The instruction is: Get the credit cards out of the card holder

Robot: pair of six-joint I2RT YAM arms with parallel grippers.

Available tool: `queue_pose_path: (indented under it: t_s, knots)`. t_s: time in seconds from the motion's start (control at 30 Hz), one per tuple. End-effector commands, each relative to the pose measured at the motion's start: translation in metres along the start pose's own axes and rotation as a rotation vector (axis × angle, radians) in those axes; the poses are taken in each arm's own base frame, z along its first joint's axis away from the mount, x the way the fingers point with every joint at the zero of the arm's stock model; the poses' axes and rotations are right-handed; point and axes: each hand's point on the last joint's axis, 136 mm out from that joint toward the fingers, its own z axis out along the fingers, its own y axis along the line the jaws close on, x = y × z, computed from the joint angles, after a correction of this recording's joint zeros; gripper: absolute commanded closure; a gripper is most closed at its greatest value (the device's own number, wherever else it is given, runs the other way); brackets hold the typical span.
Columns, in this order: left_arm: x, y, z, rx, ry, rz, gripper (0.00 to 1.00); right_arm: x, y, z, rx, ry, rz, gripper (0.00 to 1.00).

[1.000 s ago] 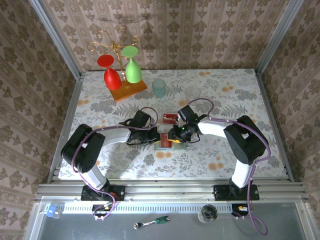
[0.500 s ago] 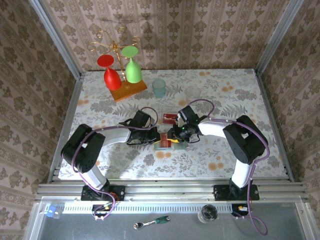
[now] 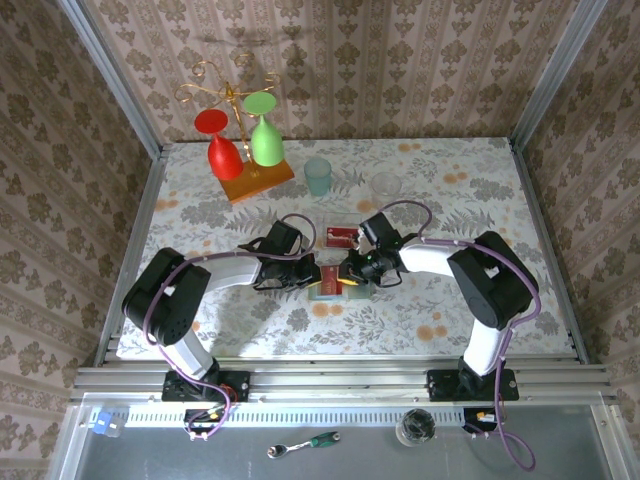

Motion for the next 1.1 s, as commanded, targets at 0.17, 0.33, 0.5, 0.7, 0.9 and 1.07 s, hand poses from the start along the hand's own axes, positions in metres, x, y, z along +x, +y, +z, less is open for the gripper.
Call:
queue_pose_path:
  t_s: [0.17, 0.33, 0.5, 0.7, 0.9, 1.07]
  knots:
    - [0.009, 0.016, 0.005, -0.051, 0.03, -0.011, 1.0, 0.001, -0.011, -0.018, 0.019, -0.02, 0.006, 0.87]
    - [0.009, 0.016, 0.004, -0.053, 0.026, -0.011, 1.0, 0.001, -0.014, -0.025, 0.022, -0.028, 0.007, 0.89]
    - [0.009, 0.015, 0.002, -0.05, 0.022, -0.01, 1.0, 0.002, -0.014, -0.033, 0.026, -0.036, -0.003, 0.9]
    - [0.008, 0.009, -0.001, -0.034, 0.016, -0.006, 1.0, -0.001, -0.007, -0.045, 0.034, -0.055, -0.032, 0.92]
    - [0.001, -0.002, -0.004, 0.001, 0.001, 0.002, 1.0, -0.004, 0.0, -0.056, 0.049, -0.065, -0.074, 0.93]
    - [-0.004, -0.011, -0.007, 0.02, -0.008, 0.008, 1.0, -0.006, 0.001, -0.062, 0.084, -0.061, -0.125, 0.95]
